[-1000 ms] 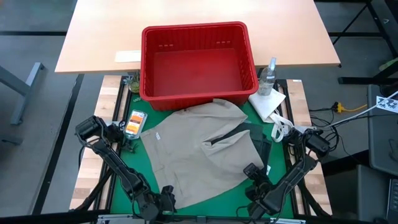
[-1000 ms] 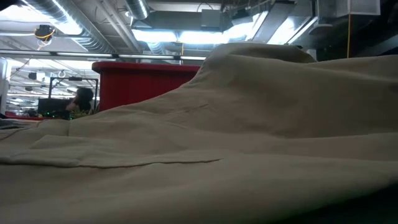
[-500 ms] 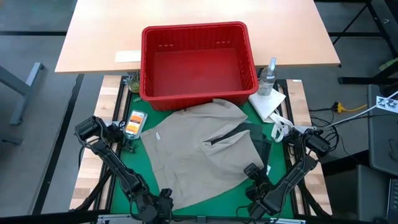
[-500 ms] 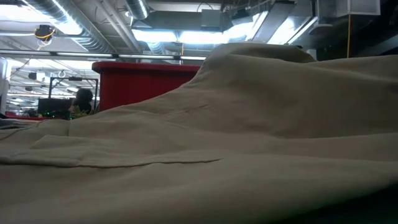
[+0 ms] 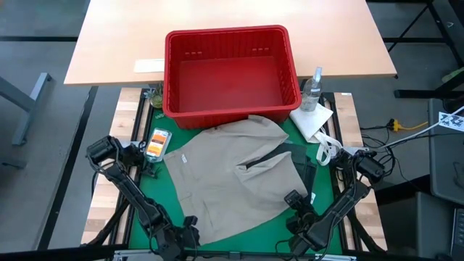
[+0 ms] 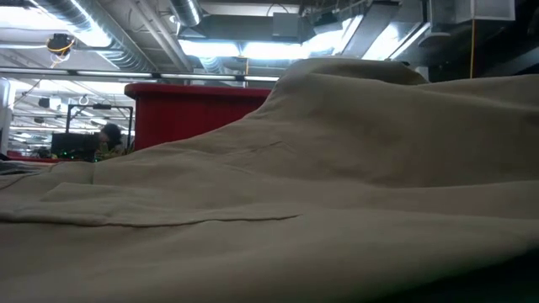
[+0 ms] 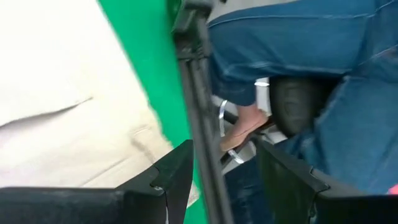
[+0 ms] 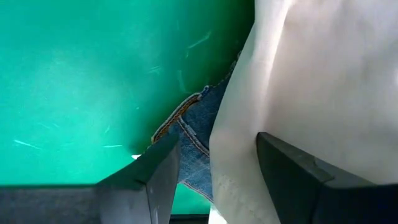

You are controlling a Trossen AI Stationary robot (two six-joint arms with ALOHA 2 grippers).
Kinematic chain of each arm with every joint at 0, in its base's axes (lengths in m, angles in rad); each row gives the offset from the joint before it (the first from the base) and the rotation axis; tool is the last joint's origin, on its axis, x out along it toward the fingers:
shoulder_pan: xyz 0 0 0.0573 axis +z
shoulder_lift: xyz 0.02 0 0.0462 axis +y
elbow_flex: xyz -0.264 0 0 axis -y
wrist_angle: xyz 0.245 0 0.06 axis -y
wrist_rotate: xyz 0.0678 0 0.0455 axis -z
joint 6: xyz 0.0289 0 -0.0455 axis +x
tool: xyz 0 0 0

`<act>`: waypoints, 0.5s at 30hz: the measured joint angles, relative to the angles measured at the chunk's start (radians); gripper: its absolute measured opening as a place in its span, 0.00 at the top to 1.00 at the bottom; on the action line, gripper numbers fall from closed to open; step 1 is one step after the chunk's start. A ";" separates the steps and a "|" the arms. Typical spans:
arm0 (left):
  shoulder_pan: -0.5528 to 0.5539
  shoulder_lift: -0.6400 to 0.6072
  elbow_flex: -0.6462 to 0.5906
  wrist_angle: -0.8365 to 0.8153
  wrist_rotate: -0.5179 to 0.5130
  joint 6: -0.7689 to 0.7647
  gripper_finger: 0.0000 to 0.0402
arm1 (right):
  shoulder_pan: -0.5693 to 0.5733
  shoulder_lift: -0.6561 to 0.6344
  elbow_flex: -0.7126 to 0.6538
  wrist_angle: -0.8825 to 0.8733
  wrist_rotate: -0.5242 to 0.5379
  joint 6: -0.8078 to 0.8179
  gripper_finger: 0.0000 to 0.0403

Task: Fold laundry
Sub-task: Fold the beige shorts

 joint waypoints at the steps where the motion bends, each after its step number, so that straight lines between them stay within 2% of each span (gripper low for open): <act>1: 0.000 0.000 0.000 -0.015 -0.011 0.000 0.58 | 0.000 0.000 0.000 0.000 0.000 0.000 0.47; 15: 0.006 0.031 0.000 -0.077 -0.044 0.007 0.58 | 0.000 0.000 0.000 0.000 0.000 0.000 0.47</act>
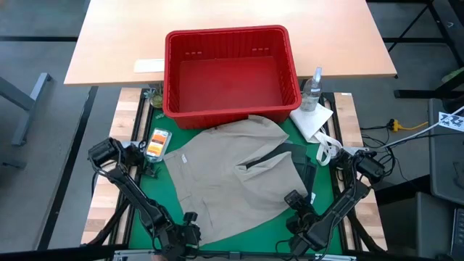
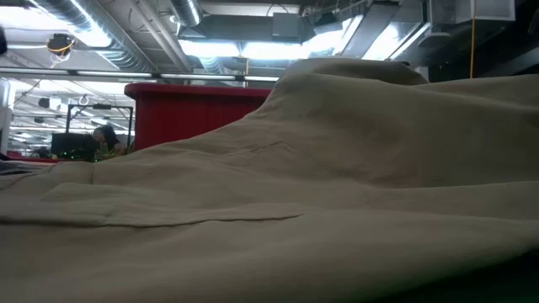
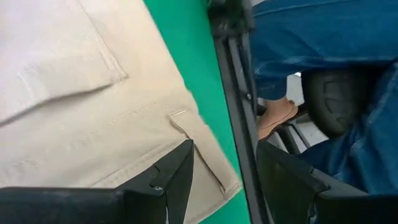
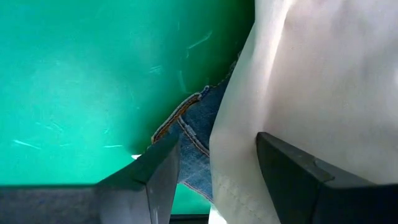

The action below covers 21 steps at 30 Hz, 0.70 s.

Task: Fold laundry
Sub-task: Fold the beige shorts

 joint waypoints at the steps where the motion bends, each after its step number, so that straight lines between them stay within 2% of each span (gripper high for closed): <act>1: 0.000 0.013 0.000 0.004 0.006 -0.003 0.58 | 0.000 0.000 0.000 0.000 0.000 0.000 0.47; 12: -0.003 0.088 0.001 0.028 -0.001 -0.007 0.58 | 0.000 0.000 0.000 0.000 0.000 0.000 0.47; 21: -0.002 0.088 0.005 -0.053 0.013 -0.027 0.59 | 0.000 0.000 0.000 -0.001 0.000 0.000 0.47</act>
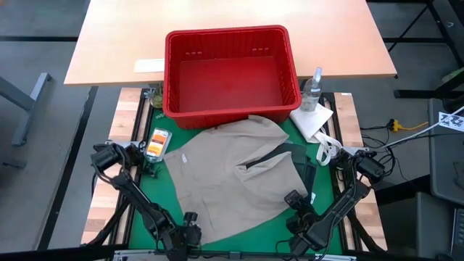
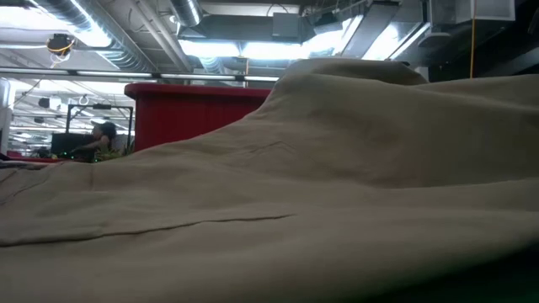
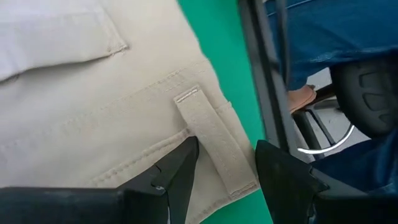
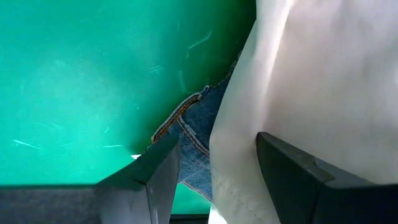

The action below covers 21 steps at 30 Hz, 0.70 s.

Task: Fold laundry
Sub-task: Fold the beige shorts

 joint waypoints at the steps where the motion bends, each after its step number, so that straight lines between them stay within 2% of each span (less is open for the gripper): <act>1: 0.000 -0.001 0.000 -0.019 0.006 -0.015 0.59 | 0.000 0.000 0.000 0.000 0.000 0.000 0.47; 8: -0.009 -0.002 0.000 -0.070 0.054 -0.088 0.59 | 0.000 0.000 0.005 0.002 -0.005 0.000 0.47; 21: -0.057 -0.005 0.000 -0.072 0.120 -0.158 0.59 | 0.000 -0.001 0.063 0.002 -0.100 -0.044 0.47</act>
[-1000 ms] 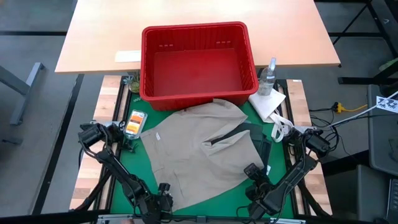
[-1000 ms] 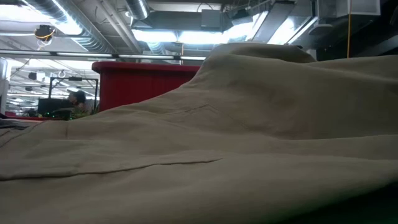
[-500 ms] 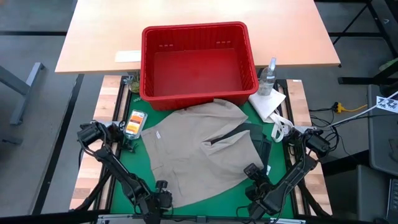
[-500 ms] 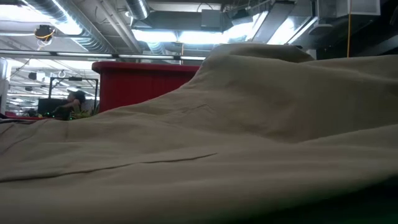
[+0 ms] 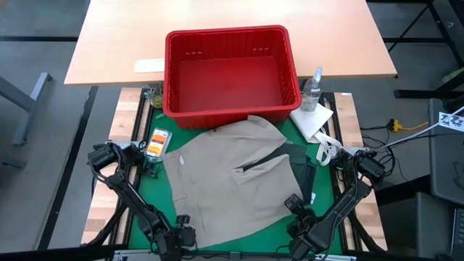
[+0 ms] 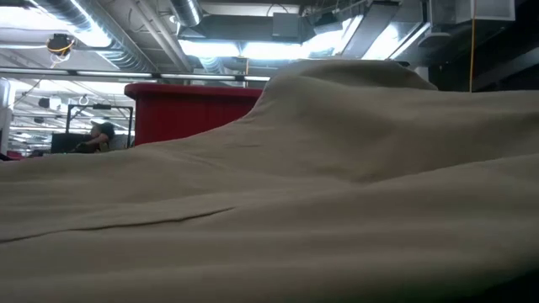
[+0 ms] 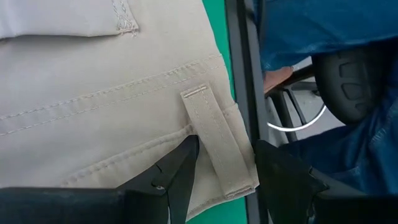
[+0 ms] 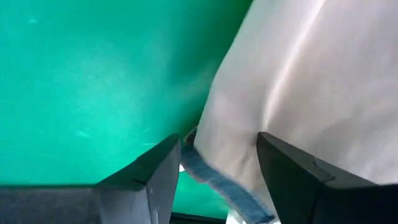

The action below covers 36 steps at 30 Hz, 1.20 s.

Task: Fold laundry
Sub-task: Fold the beige shorts

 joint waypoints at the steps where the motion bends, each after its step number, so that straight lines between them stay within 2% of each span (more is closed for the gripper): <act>1: -0.004 0.000 0.000 0.000 0.001 0.000 0.59 | 0.000 0.000 0.000 0.000 -0.015 -0.010 0.47; 6: -0.012 0.000 0.000 0.000 0.001 -0.001 0.59 | 0.000 0.000 0.000 0.013 -0.031 -0.020 0.47; 10: -0.012 0.000 0.000 0.002 -0.007 -0.006 0.59 | 0.000 -0.001 -0.014 0.080 0.042 -0.019 0.47; 16: -0.012 0.000 0.000 0.003 -0.016 -0.006 0.59 | 0.000 -0.001 -0.098 0.196 0.041 -0.014 0.47; 28: -0.012 0.000 -0.002 0.016 -0.023 -0.005 0.59 | 0.000 -0.008 -0.232 0.311 0.043 -0.001 0.47; 32: -0.014 0.000 -0.004 0.022 -0.027 -0.004 0.59 | 0.001 -0.005 -0.216 0.303 0.042 -0.002 0.47; 36: -0.014 0.000 -0.004 0.024 -0.029 -0.002 0.59 | 0.000 0.004 -0.142 0.241 0.037 -0.011 0.47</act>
